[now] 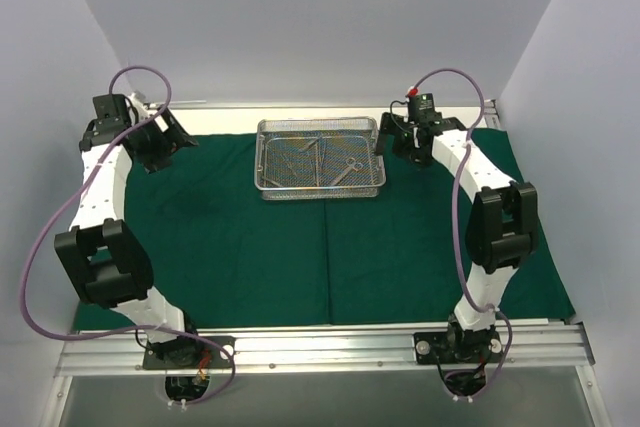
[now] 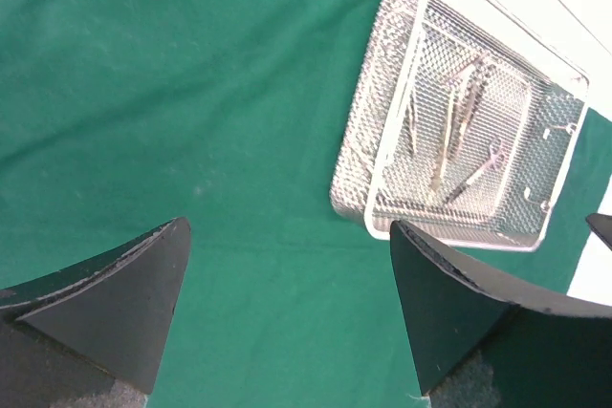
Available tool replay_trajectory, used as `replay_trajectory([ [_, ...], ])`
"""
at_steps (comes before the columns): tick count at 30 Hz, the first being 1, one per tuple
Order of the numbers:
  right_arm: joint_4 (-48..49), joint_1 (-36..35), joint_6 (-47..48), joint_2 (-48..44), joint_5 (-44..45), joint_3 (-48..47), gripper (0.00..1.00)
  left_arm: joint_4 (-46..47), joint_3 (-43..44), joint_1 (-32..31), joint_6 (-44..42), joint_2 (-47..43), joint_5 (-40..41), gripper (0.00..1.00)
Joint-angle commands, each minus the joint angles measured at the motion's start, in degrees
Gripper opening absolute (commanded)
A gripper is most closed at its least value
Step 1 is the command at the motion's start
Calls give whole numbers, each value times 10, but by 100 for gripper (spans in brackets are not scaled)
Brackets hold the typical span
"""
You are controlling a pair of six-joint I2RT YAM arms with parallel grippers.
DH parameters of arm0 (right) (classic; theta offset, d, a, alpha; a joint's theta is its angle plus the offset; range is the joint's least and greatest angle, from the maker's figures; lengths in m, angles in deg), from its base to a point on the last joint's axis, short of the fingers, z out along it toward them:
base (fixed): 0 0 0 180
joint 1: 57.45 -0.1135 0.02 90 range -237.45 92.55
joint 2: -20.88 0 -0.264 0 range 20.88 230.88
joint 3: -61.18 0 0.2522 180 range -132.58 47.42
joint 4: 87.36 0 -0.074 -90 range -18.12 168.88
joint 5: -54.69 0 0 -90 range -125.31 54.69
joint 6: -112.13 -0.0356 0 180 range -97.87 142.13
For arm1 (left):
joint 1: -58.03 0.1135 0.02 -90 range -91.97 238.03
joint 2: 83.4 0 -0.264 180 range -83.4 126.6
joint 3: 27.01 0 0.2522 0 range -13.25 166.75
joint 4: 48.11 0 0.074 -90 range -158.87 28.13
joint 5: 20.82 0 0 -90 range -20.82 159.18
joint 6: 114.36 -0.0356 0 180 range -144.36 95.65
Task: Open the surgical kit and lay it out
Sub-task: Smooth out the surgical kit at the center of the board, then pick up the container from the surgical kit.
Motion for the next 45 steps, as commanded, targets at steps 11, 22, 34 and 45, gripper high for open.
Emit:
replay_trajectory([
  [11,-44,-8,11,64,5,-59,95,-6,70,-105,-63,52,25,84],
  [22,-40,-13,29,125,-8,-103,87,-80,181,-210,-52,180,108,82],
  [34,-45,-16,30,168,-16,-140,79,-154,305,-254,-62,307,168,84],
  [45,-45,-21,32,198,-19,-160,60,-187,368,-254,-76,375,178,79],
])
